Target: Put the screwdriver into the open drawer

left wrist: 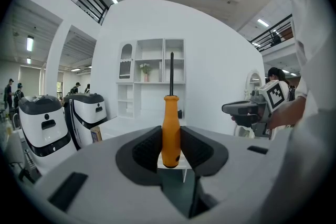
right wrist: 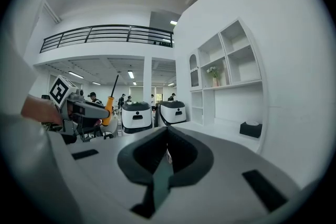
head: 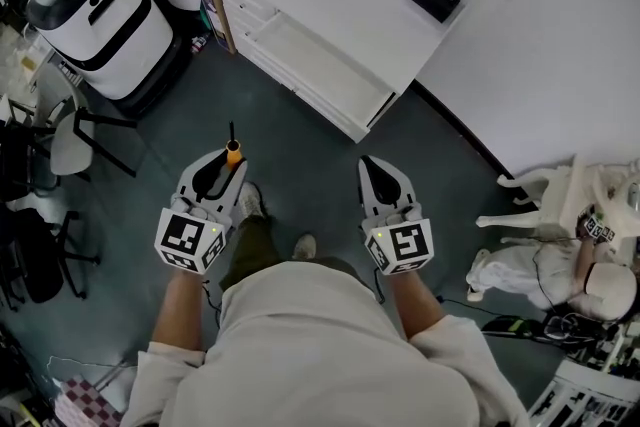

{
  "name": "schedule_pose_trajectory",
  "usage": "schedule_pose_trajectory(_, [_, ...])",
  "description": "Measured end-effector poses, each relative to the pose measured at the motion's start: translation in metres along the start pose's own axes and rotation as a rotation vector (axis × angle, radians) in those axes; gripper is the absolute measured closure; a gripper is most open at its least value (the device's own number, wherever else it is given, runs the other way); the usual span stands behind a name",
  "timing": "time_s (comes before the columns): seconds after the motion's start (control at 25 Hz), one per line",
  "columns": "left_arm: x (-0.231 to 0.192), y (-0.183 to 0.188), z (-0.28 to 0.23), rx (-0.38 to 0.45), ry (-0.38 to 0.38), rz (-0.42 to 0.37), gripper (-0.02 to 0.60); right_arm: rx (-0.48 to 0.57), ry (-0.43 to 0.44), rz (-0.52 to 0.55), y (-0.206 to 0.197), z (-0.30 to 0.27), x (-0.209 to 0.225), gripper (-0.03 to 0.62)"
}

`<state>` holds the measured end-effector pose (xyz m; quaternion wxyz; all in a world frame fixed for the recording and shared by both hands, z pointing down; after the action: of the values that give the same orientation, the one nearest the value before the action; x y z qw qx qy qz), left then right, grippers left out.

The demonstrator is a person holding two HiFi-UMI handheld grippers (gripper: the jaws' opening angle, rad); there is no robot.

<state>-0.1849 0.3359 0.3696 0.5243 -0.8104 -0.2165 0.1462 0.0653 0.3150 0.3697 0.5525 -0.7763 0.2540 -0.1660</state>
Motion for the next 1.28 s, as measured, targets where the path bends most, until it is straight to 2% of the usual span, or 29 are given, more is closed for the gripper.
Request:
schedule_pose_trajectory(0.32, [-0.031,0.008,-0.036,0.012,-0.009,0.012,0.473,-0.024,0.004,0.013,0.003,-0.037,0.013,0.589])
schedule_pose_trajectory(0.72, [-0.095,0.04,-0.111,0.001,-0.072,-0.02,0.472,-0.033,-0.067,-0.006,0.031,-0.106,0.055,0.589])
schedule_pose_trajectory(1.28, [-0.225,0.082,-0.21,-0.042,-0.197,-0.11,0.472,-0.028,-0.192,-0.051,0.092,-0.249,0.089,0.589])
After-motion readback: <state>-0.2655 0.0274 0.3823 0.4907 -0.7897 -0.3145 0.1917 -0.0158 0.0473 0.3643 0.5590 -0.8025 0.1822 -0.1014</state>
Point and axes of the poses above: the fingertips, and each gripper's own axes: z backward along the fingers, x to its right, y out of its top, the point moved 4 cm from there along z, backward along the fingers, and after that the axes turned 12 degrees about -x, right-handed, at the moved point
